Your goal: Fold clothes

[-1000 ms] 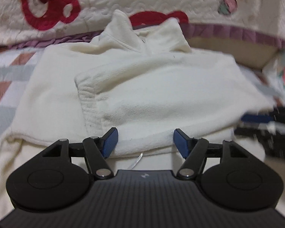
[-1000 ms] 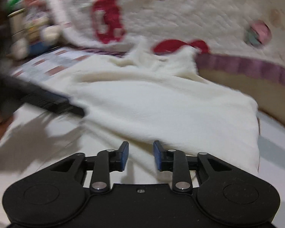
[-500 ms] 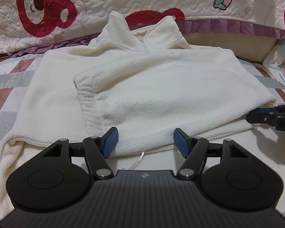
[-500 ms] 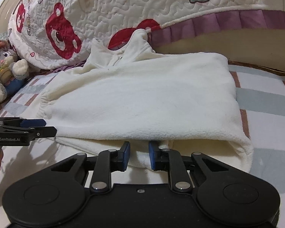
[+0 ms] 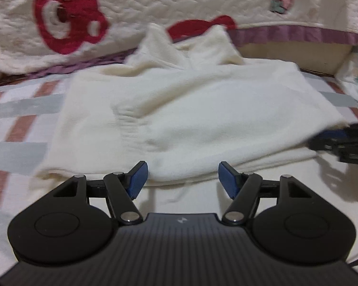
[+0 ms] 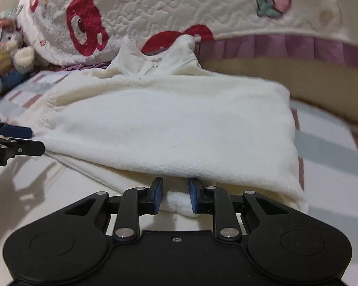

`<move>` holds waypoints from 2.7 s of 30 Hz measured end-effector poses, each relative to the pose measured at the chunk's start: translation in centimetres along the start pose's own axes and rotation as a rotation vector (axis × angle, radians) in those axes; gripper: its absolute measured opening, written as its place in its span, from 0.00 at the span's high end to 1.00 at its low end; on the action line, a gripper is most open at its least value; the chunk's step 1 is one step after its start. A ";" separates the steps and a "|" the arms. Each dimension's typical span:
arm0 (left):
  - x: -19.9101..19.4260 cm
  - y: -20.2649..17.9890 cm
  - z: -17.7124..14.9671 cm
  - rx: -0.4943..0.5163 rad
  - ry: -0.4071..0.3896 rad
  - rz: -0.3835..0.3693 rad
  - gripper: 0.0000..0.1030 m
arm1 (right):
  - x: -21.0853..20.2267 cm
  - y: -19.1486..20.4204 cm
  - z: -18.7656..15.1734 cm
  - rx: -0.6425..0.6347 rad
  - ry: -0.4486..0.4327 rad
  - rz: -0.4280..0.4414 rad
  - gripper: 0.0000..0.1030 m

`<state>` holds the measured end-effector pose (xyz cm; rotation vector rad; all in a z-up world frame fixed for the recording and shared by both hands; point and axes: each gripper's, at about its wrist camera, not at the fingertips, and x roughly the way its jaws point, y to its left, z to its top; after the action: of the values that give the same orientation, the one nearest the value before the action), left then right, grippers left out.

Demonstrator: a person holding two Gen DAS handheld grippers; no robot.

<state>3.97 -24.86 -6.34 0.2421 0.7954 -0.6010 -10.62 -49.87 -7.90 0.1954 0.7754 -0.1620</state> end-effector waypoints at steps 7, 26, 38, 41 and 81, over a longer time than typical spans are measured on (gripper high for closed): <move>-4.6 7.1 -0.5 -0.009 0.113 0.083 0.37 | -8.6 -4.8 -2.8 0.329 0.047 0.128 0.51; -10.4 15.5 -9.6 -0.192 0.328 0.049 0.28 | -12.6 -11.0 -11.9 0.737 0.142 0.222 0.41; -10.8 16.4 -9.6 -0.215 0.277 0.046 0.42 | -10.9 -9.2 -13.5 0.836 0.221 0.393 0.36; -11.2 16.5 -9.4 -0.218 0.255 0.034 0.35 | -11.7 -7.9 -12.6 0.787 0.179 0.441 0.41; -7.9 19.3 -7.3 -0.363 0.157 -0.160 0.40 | -4.2 -9.5 3.1 0.362 -0.101 0.121 0.62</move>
<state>6.65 -2.87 -5.89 -0.1096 1.0661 -0.5805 -13.50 -59.47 -3.90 0.5721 0.6274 -0.1952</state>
